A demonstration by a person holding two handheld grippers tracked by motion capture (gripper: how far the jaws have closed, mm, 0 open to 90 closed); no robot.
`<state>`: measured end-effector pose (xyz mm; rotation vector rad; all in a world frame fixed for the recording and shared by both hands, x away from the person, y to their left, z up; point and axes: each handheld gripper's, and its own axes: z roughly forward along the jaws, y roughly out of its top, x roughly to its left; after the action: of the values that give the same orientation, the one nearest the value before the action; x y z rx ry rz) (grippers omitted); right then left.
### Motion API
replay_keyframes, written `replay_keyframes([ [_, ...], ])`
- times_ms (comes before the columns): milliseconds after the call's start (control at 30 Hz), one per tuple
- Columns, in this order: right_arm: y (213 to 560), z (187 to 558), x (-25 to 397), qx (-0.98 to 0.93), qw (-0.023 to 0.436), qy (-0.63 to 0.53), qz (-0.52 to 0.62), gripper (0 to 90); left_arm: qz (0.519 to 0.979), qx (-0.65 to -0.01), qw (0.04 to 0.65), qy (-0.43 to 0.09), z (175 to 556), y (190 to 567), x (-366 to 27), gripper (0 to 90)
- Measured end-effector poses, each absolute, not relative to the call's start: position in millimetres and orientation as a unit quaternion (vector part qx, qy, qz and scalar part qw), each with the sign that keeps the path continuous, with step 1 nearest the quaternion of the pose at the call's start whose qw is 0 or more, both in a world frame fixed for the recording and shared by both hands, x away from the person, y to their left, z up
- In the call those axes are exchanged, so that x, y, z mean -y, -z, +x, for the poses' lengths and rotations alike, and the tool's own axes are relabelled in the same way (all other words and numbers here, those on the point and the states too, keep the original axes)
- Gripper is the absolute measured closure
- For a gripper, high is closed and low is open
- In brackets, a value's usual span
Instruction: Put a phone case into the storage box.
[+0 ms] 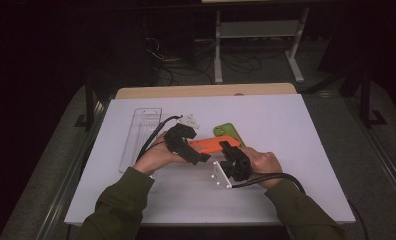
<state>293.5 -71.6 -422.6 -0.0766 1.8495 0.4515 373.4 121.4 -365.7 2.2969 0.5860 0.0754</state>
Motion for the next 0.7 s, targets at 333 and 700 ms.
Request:
replay_keyframes([
  [333, 408.1, 299.1, 90.2, -0.816, 0.519, -0.247, 0.061, 83.5, 0.885, -0.244, 0.395, -0.039, 375.8, 361.6, -134.1, 0.0],
  [700, 400.6, 311.0, 104.3, -0.826, 0.435, -0.314, 0.173, 83.5, 0.872, -0.266, 0.407, -0.047, 377.4, 361.3, -138.3, 0.0],
])
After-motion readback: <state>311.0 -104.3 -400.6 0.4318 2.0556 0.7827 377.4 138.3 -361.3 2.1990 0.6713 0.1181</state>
